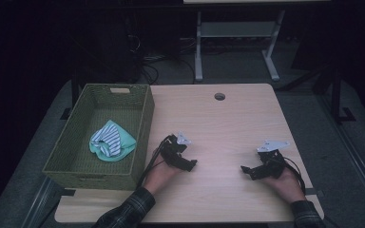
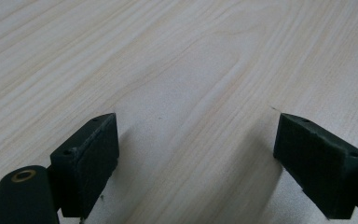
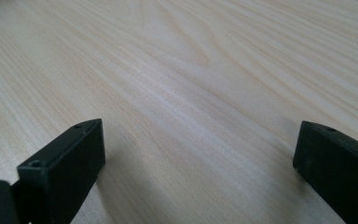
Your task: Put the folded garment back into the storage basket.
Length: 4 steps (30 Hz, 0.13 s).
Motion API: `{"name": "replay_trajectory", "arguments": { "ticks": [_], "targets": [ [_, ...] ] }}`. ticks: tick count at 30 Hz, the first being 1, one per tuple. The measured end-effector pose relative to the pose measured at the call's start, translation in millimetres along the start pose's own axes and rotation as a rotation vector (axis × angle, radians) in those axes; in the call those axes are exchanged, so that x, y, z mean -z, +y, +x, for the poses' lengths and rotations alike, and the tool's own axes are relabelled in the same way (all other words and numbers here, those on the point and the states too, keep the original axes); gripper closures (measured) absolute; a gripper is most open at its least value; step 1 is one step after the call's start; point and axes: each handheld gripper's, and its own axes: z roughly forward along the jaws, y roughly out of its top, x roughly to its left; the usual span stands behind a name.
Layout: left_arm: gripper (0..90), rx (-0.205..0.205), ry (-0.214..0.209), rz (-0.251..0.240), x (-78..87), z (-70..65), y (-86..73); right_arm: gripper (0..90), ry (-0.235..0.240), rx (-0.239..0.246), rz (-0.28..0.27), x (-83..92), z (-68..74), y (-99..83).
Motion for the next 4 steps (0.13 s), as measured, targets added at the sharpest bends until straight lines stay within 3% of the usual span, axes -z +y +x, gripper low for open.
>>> {"name": "replay_trajectory", "arguments": {
  "ticks": [4],
  "targets": [
    [12.7, 0.001, -0.005, -0.015, -0.3, 0.1, -1.8, 1.8, 0.001, 0.0, 0.0, -0.1, -0.1, 0.1]
  ]
}}
